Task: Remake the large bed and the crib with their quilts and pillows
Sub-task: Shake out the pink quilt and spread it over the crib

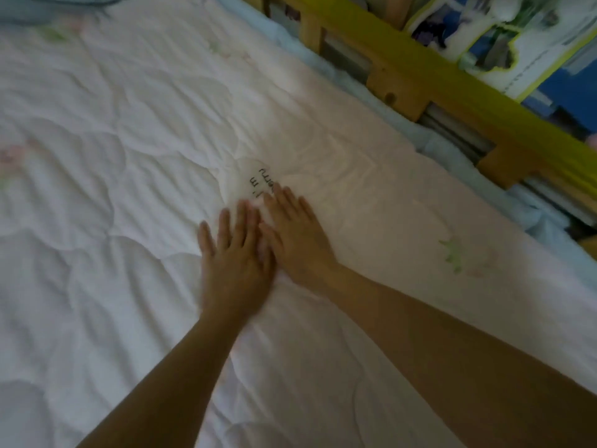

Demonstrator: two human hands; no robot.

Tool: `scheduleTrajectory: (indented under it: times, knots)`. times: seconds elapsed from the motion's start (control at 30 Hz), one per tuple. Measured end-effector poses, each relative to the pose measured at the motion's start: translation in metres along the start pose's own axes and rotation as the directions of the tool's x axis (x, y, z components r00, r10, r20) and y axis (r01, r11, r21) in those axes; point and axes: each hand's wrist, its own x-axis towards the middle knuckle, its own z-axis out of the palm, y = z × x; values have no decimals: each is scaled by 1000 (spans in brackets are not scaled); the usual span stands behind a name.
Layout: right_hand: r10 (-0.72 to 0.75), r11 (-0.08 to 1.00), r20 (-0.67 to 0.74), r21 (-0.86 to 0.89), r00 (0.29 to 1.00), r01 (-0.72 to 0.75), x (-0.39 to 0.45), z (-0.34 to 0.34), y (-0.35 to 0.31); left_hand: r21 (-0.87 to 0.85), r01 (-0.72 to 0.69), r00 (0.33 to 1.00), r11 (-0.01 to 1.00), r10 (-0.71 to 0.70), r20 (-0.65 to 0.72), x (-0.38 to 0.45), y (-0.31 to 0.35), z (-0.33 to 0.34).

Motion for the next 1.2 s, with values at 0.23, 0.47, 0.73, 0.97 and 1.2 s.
scheduleTrajectory:
  times: [0.23, 0.47, 0.73, 0.97, 1.2]
  knots:
    - [-355, 934, 126, 12, 926, 357, -15, 48, -127, -13, 733, 678, 680, -729, 93, -114, -170, -28]
    - [-284, 959, 72, 3, 956, 284, -13, 77, -207, -204, 468, 882, 860, -467, 53, -170, -195, -26]
    - [-285, 955, -16, -97, 959, 282, 26, 104, -236, -391, 549, 794, 739, -607, -31, -134, -275, -47]
    - [-15, 992, -116, -128, 993, 0, 74, 126, -266, -172, 570, 821, 804, -548, 160, -97, -336, -23]
    - [-293, 936, -57, -220, 955, 274, 137, 103, -275, -121, 271, 958, 955, -280, -69, -36, -393, -70]
